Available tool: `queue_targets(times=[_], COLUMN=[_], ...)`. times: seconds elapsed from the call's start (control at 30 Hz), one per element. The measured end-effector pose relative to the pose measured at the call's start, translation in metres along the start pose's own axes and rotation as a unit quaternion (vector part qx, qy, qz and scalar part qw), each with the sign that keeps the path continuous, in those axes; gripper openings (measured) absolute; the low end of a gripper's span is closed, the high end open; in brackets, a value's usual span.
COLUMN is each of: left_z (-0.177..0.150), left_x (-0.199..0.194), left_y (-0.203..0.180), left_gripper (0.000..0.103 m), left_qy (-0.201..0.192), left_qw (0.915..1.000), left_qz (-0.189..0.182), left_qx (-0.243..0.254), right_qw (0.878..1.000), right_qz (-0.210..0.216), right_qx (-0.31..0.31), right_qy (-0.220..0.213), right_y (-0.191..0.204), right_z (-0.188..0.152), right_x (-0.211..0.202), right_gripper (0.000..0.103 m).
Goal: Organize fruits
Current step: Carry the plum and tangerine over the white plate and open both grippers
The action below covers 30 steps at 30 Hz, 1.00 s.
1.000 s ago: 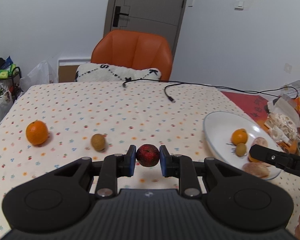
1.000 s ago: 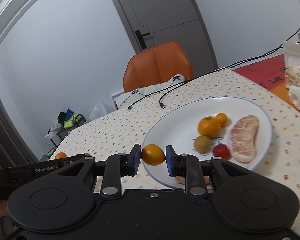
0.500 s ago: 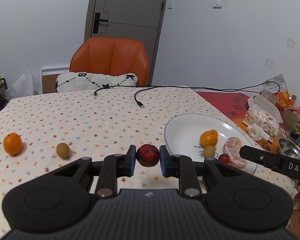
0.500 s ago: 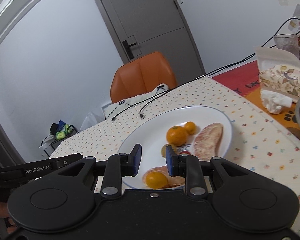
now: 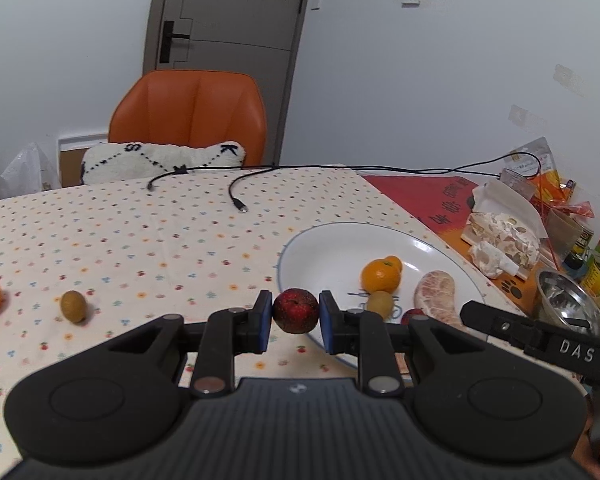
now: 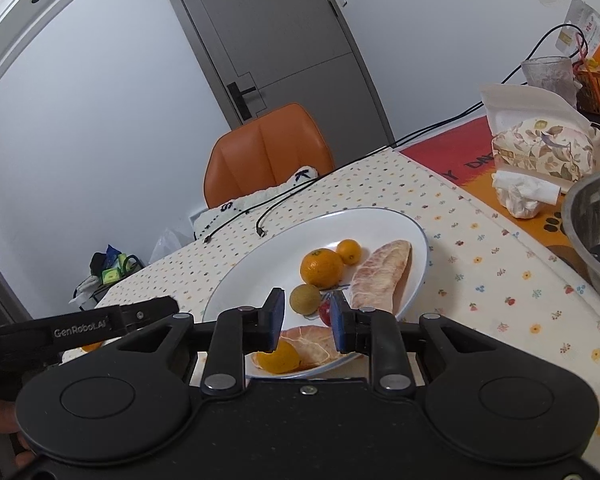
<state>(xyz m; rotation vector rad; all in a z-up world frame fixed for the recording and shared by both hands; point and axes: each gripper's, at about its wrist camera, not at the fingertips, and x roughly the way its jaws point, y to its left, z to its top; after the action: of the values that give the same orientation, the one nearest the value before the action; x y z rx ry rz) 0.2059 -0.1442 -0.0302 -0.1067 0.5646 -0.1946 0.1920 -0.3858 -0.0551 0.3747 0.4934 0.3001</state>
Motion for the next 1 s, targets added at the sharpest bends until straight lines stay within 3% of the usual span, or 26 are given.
queue_targets(times=[0.3,0.4,0.47,0.63,0.8,1.0], left_z=[0.004,0.002,0.002,0.003,0.007,0.007], left_x=[0.004,0.003,0.002,-0.006,-0.02,-0.031], left_y=[-0.017,-0.014,-0.01,0.007,0.026,0.05], left_gripper=[0.023,0.028,0.032,0.058,0.078,0.081], left_qy=[-0.001,-0.002,0.0,-0.009,-0.03,-0.028], left_qw=[0.9996,0.9996,0.9997,0.9999,0.9988,0.9971], left_qz=[-0.029,-0.028,-0.022,0.001,0.035,0.062], left_qx=[0.005,0.002,0.0,-0.01,-0.019,-0.035], right_qw=[1.0,1.0,1.0,1.0,1.0,0.999], right_qz=[-0.005,-0.005,-0.003,0.005,0.013,0.023], right_qx=[-0.003,-0.005,-0.006,-0.009,-0.017,-0.026], right_qy=[0.002,0.004,0.005,0.007,0.008,0.016], right_y=[-0.001,0.001,0.003,0.012,0.025,0.04], right_z=[-0.001,-0.002,-0.002,-0.003,-0.003,-0.006], right_x=[-0.006,-0.006,-0.006,-0.001,0.0,0.007], right_gripper=[0.024,0.025,0.025,0.027,0.029,0.037])
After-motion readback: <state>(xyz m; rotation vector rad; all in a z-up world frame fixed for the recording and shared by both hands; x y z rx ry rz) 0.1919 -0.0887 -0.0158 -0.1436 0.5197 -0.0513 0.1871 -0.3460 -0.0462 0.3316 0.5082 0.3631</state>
